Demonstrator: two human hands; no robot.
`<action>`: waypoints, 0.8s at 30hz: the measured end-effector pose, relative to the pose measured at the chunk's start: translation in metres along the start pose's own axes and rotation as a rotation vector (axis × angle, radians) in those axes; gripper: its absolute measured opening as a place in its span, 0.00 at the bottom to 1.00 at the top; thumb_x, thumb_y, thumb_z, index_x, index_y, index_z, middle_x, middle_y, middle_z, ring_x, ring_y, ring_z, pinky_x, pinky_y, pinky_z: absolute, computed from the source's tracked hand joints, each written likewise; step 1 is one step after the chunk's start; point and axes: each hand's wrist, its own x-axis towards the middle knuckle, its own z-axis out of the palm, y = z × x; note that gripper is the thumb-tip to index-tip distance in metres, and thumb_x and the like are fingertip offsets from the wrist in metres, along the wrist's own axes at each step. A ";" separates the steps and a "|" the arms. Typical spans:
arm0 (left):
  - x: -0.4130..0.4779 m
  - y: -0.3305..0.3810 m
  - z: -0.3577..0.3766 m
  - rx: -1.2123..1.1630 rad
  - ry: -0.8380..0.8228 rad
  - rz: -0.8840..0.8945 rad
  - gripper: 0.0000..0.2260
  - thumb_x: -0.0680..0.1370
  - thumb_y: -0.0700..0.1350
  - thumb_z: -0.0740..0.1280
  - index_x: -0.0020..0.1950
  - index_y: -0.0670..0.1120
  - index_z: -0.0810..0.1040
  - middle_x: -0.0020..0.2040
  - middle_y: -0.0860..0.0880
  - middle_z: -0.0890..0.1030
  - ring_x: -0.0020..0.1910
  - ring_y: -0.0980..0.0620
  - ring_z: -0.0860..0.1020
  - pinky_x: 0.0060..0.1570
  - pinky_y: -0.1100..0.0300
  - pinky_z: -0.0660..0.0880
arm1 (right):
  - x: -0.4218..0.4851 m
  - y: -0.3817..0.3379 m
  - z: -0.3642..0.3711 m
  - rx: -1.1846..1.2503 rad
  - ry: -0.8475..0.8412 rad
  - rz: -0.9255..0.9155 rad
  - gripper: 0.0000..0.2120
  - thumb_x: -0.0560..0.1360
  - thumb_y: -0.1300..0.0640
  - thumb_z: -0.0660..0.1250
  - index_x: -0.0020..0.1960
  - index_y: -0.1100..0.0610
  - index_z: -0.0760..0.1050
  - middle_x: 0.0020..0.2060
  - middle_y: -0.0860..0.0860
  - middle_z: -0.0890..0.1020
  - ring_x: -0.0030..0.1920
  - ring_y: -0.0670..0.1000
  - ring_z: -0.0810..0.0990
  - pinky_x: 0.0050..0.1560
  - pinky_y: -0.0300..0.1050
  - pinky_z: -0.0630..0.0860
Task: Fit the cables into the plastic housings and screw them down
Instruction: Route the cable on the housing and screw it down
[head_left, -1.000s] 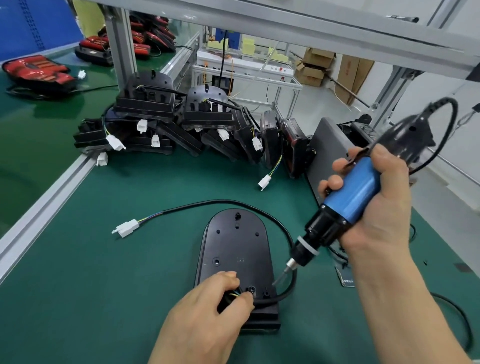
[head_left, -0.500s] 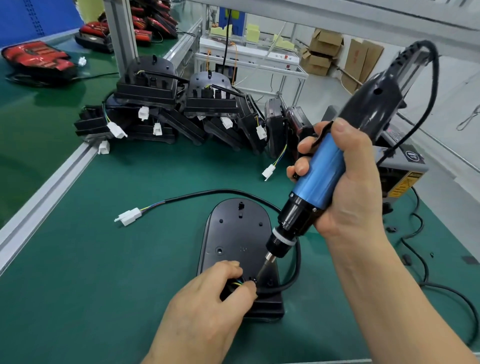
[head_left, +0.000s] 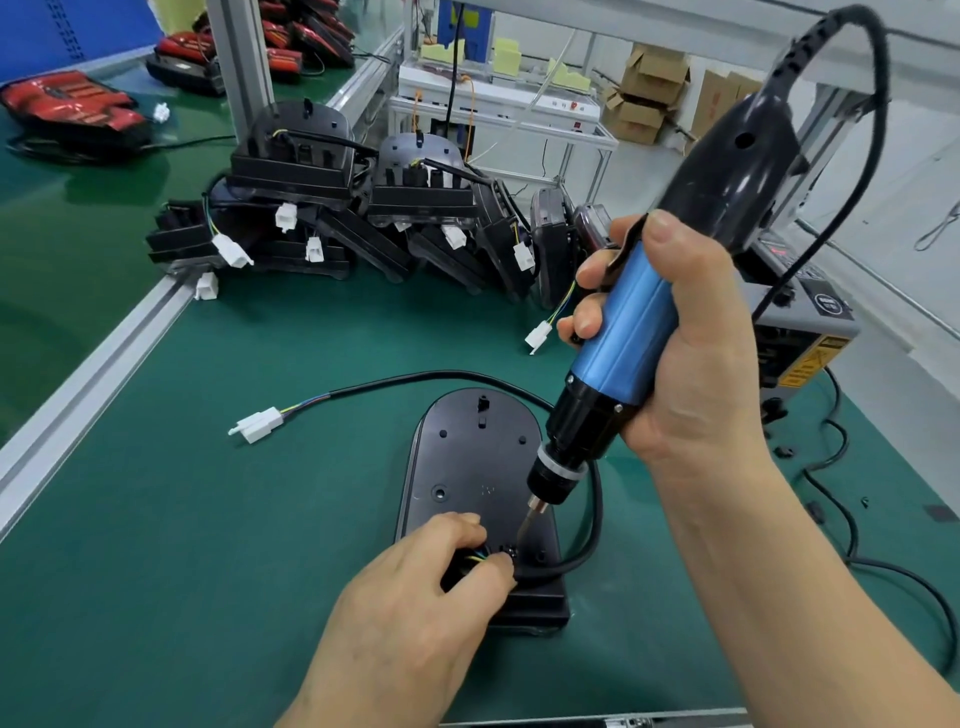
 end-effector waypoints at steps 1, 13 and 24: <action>-0.002 0.000 -0.001 0.068 0.040 0.054 0.09 0.72 0.50 0.62 0.51 0.54 0.74 0.49 0.51 0.81 0.43 0.52 0.81 0.38 0.66 0.72 | 0.000 0.000 0.000 -0.002 -0.006 -0.004 0.12 0.69 0.53 0.66 0.46 0.60 0.72 0.34 0.54 0.77 0.26 0.50 0.73 0.31 0.43 0.74; 0.001 0.003 -0.005 -0.027 -0.022 -0.104 0.16 0.72 0.57 0.58 0.51 0.55 0.82 0.51 0.61 0.80 0.44 0.63 0.79 0.42 0.73 0.69 | -0.003 0.001 -0.001 -0.006 -0.012 -0.027 0.21 0.65 0.49 0.69 0.51 0.61 0.69 0.34 0.53 0.78 0.26 0.50 0.74 0.32 0.43 0.75; -0.002 0.003 -0.001 0.096 0.074 0.028 0.09 0.71 0.50 0.61 0.48 0.53 0.77 0.48 0.50 0.82 0.40 0.51 0.81 0.36 0.66 0.72 | -0.001 0.005 0.008 -0.055 -0.151 -0.018 0.13 0.66 0.50 0.67 0.44 0.58 0.72 0.31 0.51 0.76 0.25 0.49 0.74 0.34 0.46 0.75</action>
